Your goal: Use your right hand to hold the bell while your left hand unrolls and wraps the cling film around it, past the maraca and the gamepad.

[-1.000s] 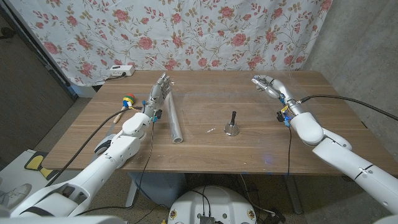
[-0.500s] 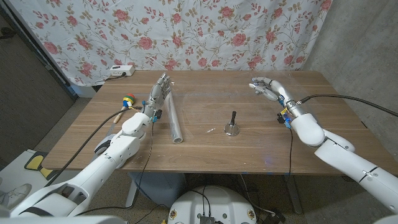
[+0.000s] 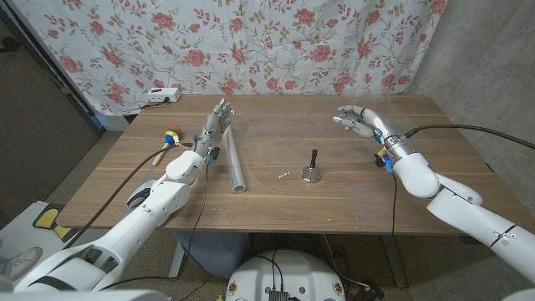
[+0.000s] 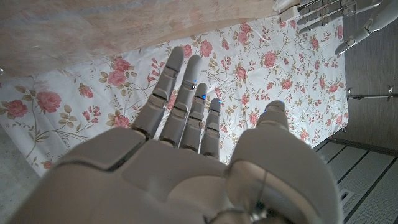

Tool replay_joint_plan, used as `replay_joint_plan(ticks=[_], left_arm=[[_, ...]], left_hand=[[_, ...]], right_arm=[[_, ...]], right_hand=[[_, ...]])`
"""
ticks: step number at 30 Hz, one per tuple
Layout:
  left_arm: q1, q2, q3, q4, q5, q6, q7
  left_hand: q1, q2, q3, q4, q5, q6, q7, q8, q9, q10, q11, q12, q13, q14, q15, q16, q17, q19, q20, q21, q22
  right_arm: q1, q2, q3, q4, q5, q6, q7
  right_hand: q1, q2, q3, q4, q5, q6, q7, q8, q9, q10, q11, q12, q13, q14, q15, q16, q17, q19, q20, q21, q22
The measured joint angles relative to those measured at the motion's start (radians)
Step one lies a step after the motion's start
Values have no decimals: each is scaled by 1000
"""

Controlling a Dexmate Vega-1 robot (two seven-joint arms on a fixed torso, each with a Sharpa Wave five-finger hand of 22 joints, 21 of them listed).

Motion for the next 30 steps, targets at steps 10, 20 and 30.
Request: replay_joint_plan(ticks=[10, 20, 30], left_arm=[[0, -3, 2, 2, 1, 2, 6], [8, -3, 3, -5, 1, 7, 9], [19, 0, 3, -15, -4, 14, 10]], left_hand=[[0, 0, 0, 0, 0, 0, 0, 0, 0, 0, 0, 0, 0, 0, 0, 0, 0, 0, 0, 0, 0], [0, 0, 0, 0, 0, 0, 0, -6, 0, 0, 0, 0, 0, 0, 0, 0, 0, 0, 0, 0, 0], [0, 0, 0, 0, 0, 0, 0, -6, 0, 0, 0, 0, 0, 0, 0, 0, 0, 0, 0, 0, 0]], right_arm=[[-10, -6, 1, -5, -56, 7, -26], [-16, -11, -3, -15, -110, 14, -36], [-24, -16, -11, -35, -172, 9, -47]], right_hand=[[8, -8, 5, 5, 0, 34, 5, 0, 0, 69, -38, 12, 12, 71, -10, 12, 19, 45, -23, 57, 27], [13, -13, 5, 5, 0, 79, -3, 0, 5, 140, -68, 45, 27, 111, -21, 27, 43, 52, -31, 90, 48], [16, -16, 5, 5, 0, 121, -10, -4, 10, 228, -93, 122, 70, 155, -33, 31, 80, 68, -47, 137, 84]])
